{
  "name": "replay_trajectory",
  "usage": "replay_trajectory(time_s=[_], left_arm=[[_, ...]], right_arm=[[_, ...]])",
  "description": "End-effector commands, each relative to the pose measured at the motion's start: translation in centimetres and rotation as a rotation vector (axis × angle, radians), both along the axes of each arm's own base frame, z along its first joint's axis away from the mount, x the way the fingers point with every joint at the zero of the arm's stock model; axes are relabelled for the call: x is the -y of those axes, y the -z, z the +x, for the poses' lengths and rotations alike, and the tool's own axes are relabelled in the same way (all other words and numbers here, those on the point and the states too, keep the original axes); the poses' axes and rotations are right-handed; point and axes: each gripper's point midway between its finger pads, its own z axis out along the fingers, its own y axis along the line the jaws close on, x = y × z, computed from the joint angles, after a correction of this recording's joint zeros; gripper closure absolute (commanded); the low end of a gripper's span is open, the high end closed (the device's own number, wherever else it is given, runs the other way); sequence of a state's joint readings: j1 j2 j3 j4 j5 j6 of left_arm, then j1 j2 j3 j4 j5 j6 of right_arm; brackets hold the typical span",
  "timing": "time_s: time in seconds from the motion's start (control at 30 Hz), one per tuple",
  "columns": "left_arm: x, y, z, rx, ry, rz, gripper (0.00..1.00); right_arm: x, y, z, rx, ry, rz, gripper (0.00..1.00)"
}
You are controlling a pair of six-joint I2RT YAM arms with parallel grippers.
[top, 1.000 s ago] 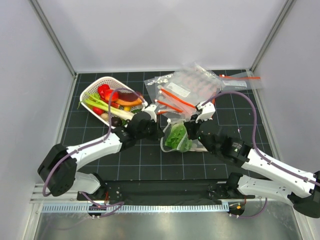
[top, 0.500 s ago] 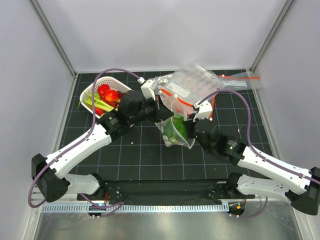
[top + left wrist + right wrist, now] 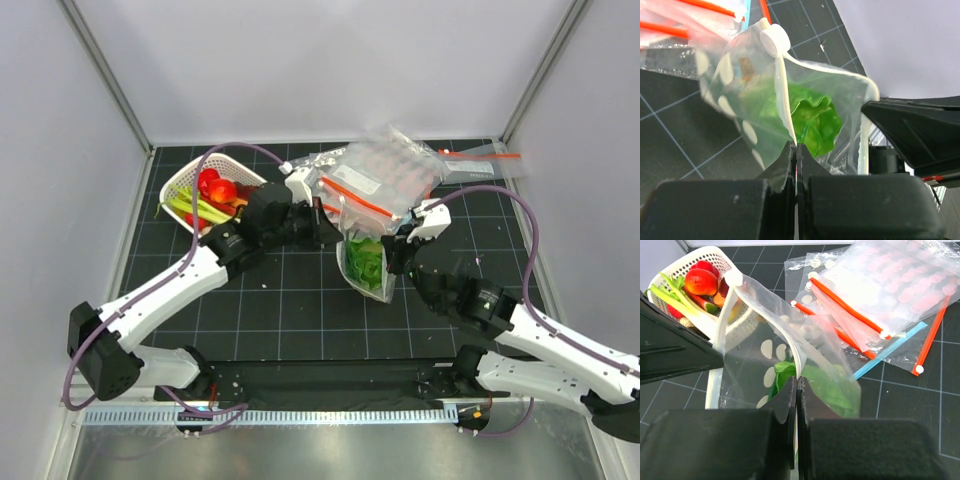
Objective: Place the food in the zip-top bag and seal the zipper
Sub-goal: Adjust the zipper food storage bag at the center of the board.
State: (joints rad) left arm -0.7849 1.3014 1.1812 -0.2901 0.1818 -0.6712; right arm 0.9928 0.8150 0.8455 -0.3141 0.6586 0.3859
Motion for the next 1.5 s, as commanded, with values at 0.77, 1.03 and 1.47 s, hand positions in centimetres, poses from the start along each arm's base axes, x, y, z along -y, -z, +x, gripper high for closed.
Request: replay_trajectory(time_s=[0.77, 1.03, 1.47], left_arm=[[-18.1, -3.0, 7.6, 0.11, -0.837, -0.079, 0.0], [-23.2, -6.0, 13.1, 0.2, -0.952, 0.139, 0.0], [-28.6, 0.7, 21.0, 0.068, -0.933, 0.574, 0.0]], right_arm=[[-0.8, 0.7, 1.4, 0.023, 0.052, 0.025, 0.99], [-1.2, 0.8, 1.4, 0.018, 0.037, 0.025, 0.99], [-1.4, 0.9, 1.3, 0.012, 0.025, 0.028, 0.99]])
